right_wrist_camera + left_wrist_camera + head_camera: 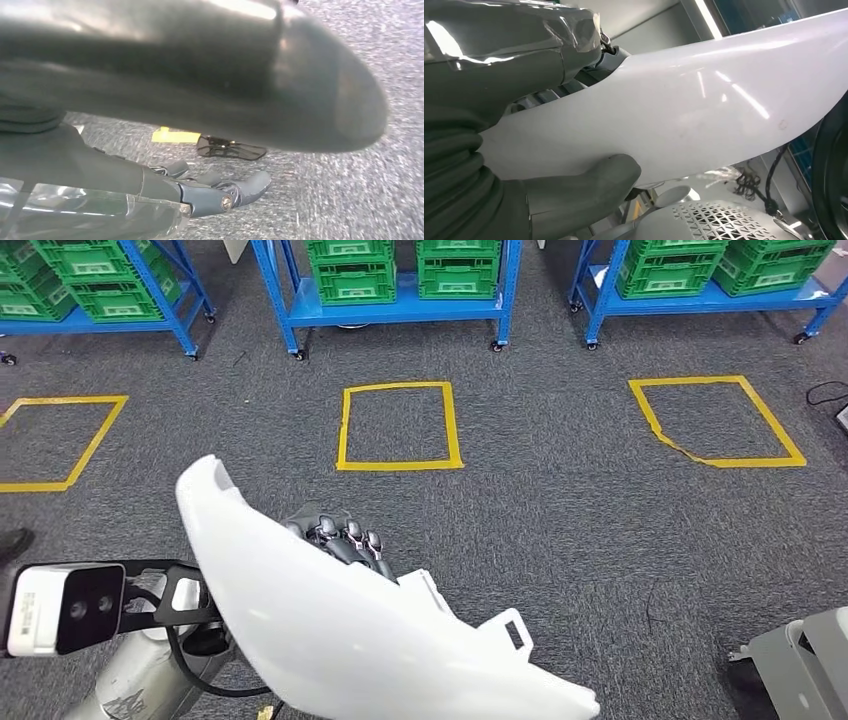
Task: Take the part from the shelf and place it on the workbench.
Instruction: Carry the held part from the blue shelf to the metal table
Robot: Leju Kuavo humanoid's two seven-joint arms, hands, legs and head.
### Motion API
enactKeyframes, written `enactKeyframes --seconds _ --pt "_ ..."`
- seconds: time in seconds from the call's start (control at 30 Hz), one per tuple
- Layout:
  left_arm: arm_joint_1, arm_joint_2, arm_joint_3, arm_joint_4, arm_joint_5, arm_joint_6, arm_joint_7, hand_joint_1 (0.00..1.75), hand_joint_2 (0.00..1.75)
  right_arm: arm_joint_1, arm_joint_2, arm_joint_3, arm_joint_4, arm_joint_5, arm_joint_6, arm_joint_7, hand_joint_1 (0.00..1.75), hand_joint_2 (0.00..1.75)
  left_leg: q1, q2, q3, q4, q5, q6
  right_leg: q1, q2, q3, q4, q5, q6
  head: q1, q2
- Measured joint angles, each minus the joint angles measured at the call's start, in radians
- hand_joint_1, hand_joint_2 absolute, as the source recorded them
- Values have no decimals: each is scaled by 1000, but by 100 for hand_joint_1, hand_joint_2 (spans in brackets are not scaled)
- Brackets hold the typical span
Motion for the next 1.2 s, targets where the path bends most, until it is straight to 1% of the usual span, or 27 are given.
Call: enactKeyframes --seconds 0.03,0.07,0.1,0.13,0.17,0.23,0.27,0.3,0.37,0.43,0.47,0.5,0.53,0.57,0.6,0.63,0.7,0.77,0.83,0.9,0.93,0.97,1.0,1.03,1.1,1.13,1.2 --pt "0 1 0 0 0 0 0 175 175 0 -1 1 1 0 0 0 0 0 -4 10 56 -77 23 10 4 -7 -3 0 4 0 0 0" --pt "0 1 0 -1 0 0 0 175 175 0 1 2 3 0 0 0 0 0 -10 31 112 -160 36 23 6 -15 -4 0 7 1 1 0" --pt "0 2 0 -2 0 -1 -1 175 175 1 1 3 5 0 1 0 0 0 -18 53 153 -221 46 35 7 -24 -4 -2 11 3 3 0" --pt "-1 2 0 -2 0 -1 -1 175 175 1 1 4 8 0 1 0 0 0 -27 71 175 -257 50 44 6 -33 -3 -3 14 7 3 0" --pt "-2 2 0 -3 0 -1 -2 175 175 1 1 4 10 0 1 -1 0 0 -33 80 178 -271 50 50 5 -44 -3 -4 17 11 2 0" --pt "-3 3 0 -4 0 -2 -2 175 175 1 -1 5 12 0 1 -1 0 0 -35 64 174 -289 68 57 4 -60 -3 -7 22 21 0 0" --pt "-4 3 0 -5 0 -2 -2 175 175 1 -1 5 13 0 1 -1 0 0 -31 52 175 -303 79 62 4 -48 -10 3 14 23 -1 0" --pt "-6 3 -1 -6 1 -3 -3 175 175 2 -1 6 14 1 1 -1 0 0 -27 39 175 -314 93 65 4 -25 -23 32 -4 22 1 0" --pt "-7 2 -4 -5 0 -5 -3 175 175 6 -6 7 16 4 -3 -1 0 0 -24 13 166 -322 113 68 2 31 -74 149 -65 17 5 0" --pt "-5 1 -8 -3 -2 -7 -3 175 175 10 -10 7 17 10 -12 -1 0 0 -24 -9 148 -315 122 67 1 49 -120 261 -107 21 9 0" --pt "-4 1 -10 -1 -3 -7 -3 175 175 11 -11 7 17 13 -17 0 0 0 -24 -18 141 -310 124 66 -1 51 -120 269 -106 29 9 0" --pt "-4 1 -12 0 -3 -7 -3 175 175 10 -12 7 18 14 -22 1 0 0 -23 -25 134 -302 124 64 -4 51 -100 234 -89 40 10 0" --pt "-4 1 -14 0 -2 -7 -4 175 175 10 -14 8 18 15 -27 2 0 0 -22 -30 128 -291 122 61 -9 51 -64 166 -63 51 10 0" --pt "-4 0 -17 0 -1 -6 -4 175 175 8 -15 8 18 15 -30 3 0 0 -22 -34 121 -280 119 56 -11 53 -31 102 -43 57 10 0" --pt "-4 0 -19 -1 0 -4 -4 175 175 8 -17 8 18 16 -31 3 0 0 -23 -37 113 -266 114 51 -12 55 -6 51 -27 56 10 0" --pt "-5 -1 -20 -3 2 -2 -5 175 175 8 -18 8 19 17 -31 4 0 0 -25 -38 105 -255 111 46 -11 57 5 25 -20 50 11 0" --pt "-5 -1 -22 -6 4 1 -6 175 175 9 -19 8 19 19 -30 6 0 0 -26 -40 93 -243 110 39 -8 59 2 23 -16 32 10 0" --pt "-5 0 -21 -10 4 2 -11 175 175 9 -18 8 20 21 -27 8 0 0 -24 -35 83 -225 99 31 -10 58 -1 25 -12 20 9 0" --pt "-5 0 -20 -15 0 3 -24 175 175 8 -18 9 21 24 -25 8 0 0 -18 -23 51 -146 50 18 -13 57 -4 24 -8 11 5 0" --pt "-3 1 -18 -20 -5 2 -37 175 175 10 -19 8 21 28 -25 10 0 0 -10 -13 -3 -16 -17 7 -12 55 -9 25 -6 6 1 0" --pt "-1 1 -18 -21 -8 2 -41 175 175 11 -19 8 21 30 -27 11 0 0 -7 -10 -23 32 -37 5 -11 53 -12 25 -4 5 1 0" --pt "0 2 -17 -23 -12 2 -44 175 175 11 -19 8 21 31 -28 13 0 0 -5 -8 -28 50 -39 5 -9 52 -13 25 -3 4 1 0" --pt "2 2 -17 -24 -14 1 -47 175 175 11 -18 8 21 32 -30 14 0 0 -5 -7 -13 27 -22 9 -7 51 -14 25 -3 3 1 0" --pt "3 2 -15 -27 -16 0 -51 175 175 11 -18 8 21 32 -33 16 0 0 -7 -7 19 -31 8 15 -4 51 -13 24 -2 2 1 0" --pt "2 2 -10 -36 -17 -3 -59 175 175 10 -15 8 22 33 -37 17 0 0 -17 -2 97 -173 56 40 -1 50 -12 23 0 5 4 0" --pt "2 2 -7 -41 -17 -5 -62 175 175 9 -14 8 23 34 -38 18 0 0 -23 2 120 -219 66 50 -3 49 -14 22 1 7 4 0" --pt "1 3 -2 -47 -16 -8 -66 175 175 8 -13 8 24 36 -39 18 0 0 -32 6 131 -247 67 60 -5 45 -16 18 6 15 4 0"
